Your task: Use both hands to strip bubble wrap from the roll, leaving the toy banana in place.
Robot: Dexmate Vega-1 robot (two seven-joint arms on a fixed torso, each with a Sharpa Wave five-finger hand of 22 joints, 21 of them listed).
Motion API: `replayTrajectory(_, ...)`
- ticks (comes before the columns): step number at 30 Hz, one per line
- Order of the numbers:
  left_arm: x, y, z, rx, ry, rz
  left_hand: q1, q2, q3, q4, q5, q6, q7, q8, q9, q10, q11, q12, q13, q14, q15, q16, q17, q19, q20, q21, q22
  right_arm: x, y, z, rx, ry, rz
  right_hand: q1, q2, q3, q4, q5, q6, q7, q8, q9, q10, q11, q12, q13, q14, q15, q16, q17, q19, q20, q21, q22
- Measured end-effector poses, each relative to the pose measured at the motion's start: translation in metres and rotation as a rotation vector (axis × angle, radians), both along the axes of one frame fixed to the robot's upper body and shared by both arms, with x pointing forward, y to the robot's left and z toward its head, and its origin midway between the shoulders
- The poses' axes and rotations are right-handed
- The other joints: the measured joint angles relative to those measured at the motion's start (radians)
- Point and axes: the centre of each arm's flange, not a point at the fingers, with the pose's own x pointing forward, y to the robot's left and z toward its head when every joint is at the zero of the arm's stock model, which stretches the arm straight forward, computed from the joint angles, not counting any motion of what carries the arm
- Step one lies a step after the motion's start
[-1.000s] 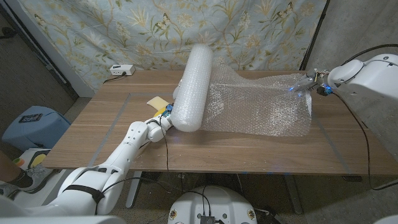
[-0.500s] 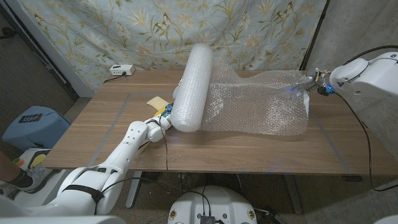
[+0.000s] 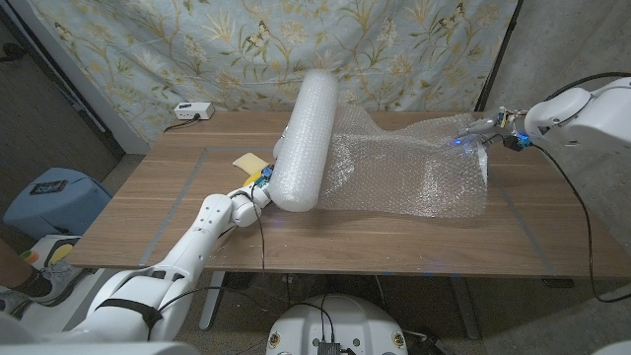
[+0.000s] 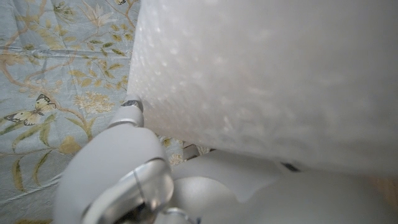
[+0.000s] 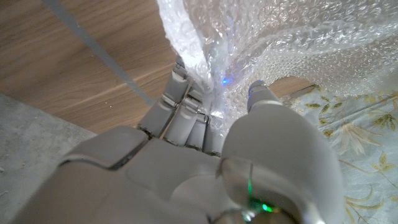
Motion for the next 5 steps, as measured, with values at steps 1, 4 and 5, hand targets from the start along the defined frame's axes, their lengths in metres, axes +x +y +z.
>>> replayTrajectory(1, -0.0003, 0.0006, 0.0, -0.001, 0.001, 0.002, 0.0, 0.0, 0.0, 0.0, 0.0, 0.0, 0.0, 0.0, 0.0, 0.0, 0.0, 0.0, 0.0, 0.0, 0.0, 0.0, 0.0, 0.0, 0.0, 0.0, 0.0, -0.0005, -0.0004, 0.0015, -0.002, 0.002, 0.003, -0.004, -0.004, -0.001, 0.001, 0.0, -0.002, 0.002, -0.001, -0.001, -0.003, 0.003, -0.004, -0.005, -0.003, 0.003, 0.0, -0.004, 0.0, 0.0, -0.003, 0.0)
replayTrajectory(4, -0.0014, 0.0016, -0.0007, -0.002, -0.001, 0.004, 0.0, 0.0, 0.0, 0.0, 0.0, 0.0, 0.0, 0.0, 0.0, 0.0, 0.0, 0.0, 0.0, 0.0, 0.0, 0.0, 0.0, 0.0, 0.0, 0.0, 0.0, -0.0006, 0.0013, 0.0016, -0.001, 0.008, 0.017, -0.014, -0.003, -0.002, 0.003, 0.0, -0.002, 0.002, -0.001, -0.005, -0.005, 0.006, -0.008, -0.014, -0.003, 0.003, -0.008, -0.006, 0.005, -0.006, -0.012, 0.0)
replayTrajectory(5, -0.0017, 0.0024, -0.0005, -0.005, -0.002, 0.008, 0.0, 0.0, 0.0, 0.0, 0.0, 0.0, 0.0, 0.0, 0.0, 0.0, 0.0, 0.0, 0.0, 0.0, 0.0, 0.0, 0.0, 0.0, 0.0, 0.0, 0.0, -0.001, 0.0016, 0.0026, -0.002, 0.009, 0.021, -0.014, -0.003, 0.001, 0.006, 0.0, -0.002, 0.002, -0.001, -0.005, -0.003, 0.008, -0.008, -0.018, -0.003, 0.003, -0.008, -0.006, 0.005, -0.006, -0.012, 0.0)
